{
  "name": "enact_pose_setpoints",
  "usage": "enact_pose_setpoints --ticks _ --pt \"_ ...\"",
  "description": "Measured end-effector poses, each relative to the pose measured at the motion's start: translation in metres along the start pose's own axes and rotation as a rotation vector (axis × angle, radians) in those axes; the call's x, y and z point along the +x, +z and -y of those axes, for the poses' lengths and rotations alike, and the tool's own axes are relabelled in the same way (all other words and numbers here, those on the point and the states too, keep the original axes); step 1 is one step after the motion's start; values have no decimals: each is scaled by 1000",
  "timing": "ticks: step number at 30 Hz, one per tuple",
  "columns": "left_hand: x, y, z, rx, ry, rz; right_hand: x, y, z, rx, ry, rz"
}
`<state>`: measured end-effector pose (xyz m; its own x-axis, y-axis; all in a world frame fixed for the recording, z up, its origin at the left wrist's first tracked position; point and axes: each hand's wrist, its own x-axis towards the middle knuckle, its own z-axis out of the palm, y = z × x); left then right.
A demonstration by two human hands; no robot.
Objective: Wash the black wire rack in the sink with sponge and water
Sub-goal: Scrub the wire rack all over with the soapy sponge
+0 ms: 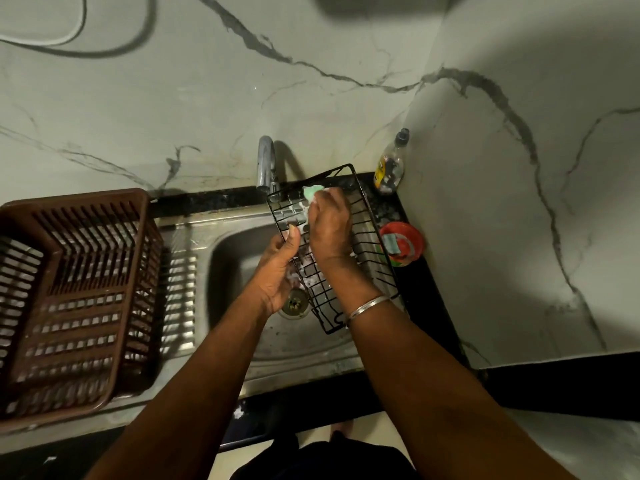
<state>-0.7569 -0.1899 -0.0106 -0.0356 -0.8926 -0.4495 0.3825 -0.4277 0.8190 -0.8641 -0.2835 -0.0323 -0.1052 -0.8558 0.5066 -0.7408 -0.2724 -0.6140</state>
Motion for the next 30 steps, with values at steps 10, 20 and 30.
enact_pose_setpoints --ticks 10,20,30 --pt "0 0 4 -1 3 2 -6 -5 2 -83 -108 87" --pt "-1 0 8 -23 39 32 -7 -4 8 10 52 8" --pt "-2 -4 15 -85 3 -9 -14 -7 5 -126 -122 172"
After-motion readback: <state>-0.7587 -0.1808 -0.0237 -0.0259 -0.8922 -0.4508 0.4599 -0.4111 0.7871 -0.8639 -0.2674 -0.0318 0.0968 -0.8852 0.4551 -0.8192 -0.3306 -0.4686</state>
